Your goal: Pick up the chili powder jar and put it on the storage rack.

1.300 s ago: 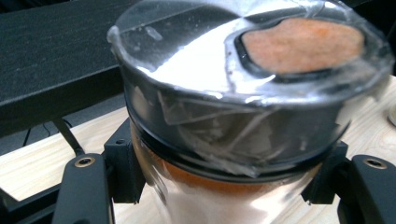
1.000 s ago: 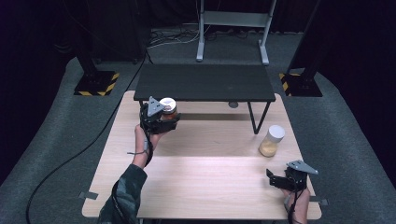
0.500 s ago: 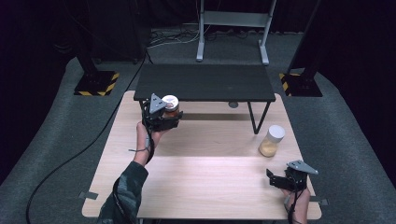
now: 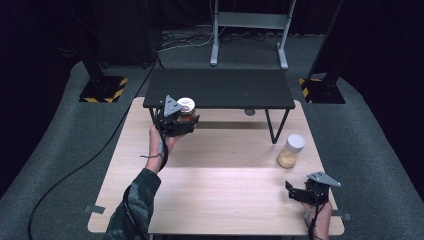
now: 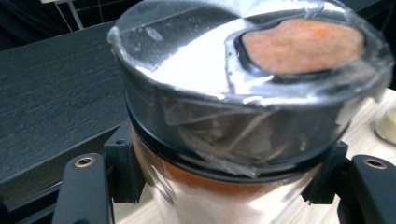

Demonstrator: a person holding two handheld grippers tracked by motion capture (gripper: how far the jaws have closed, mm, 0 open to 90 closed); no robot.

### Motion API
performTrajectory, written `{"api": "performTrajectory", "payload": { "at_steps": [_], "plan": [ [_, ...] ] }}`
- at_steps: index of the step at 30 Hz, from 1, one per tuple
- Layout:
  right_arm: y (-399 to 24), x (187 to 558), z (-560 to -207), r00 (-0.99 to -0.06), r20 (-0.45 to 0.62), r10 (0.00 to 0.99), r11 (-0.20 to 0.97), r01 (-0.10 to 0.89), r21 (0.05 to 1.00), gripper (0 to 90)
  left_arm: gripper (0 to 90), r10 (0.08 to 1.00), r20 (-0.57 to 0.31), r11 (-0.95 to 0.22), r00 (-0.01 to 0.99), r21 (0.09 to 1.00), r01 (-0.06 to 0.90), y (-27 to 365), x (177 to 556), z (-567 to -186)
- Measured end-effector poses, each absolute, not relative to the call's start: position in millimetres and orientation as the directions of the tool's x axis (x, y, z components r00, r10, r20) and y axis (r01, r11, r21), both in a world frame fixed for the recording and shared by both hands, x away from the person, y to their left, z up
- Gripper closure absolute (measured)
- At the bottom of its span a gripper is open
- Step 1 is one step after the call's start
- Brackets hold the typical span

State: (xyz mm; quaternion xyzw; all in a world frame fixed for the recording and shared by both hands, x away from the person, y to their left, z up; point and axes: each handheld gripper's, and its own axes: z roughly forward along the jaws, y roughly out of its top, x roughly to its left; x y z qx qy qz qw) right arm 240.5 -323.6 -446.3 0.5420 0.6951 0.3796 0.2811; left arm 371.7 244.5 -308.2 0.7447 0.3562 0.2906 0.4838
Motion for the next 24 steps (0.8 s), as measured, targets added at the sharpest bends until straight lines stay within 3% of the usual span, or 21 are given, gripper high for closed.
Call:
{"api": "performTrajectory", "payload": {
  "at_steps": [24],
  "plan": [
    [-323.1, 241.1, -445.8, -0.255, 0.017, 0.967, 0.129, 0.542, 0.83, 0.5, 31.0, 0.801, 0.08, -0.276, 0.593, 0.929, 0.246, 237.4, 381.8, -293.2]
  ]
}}
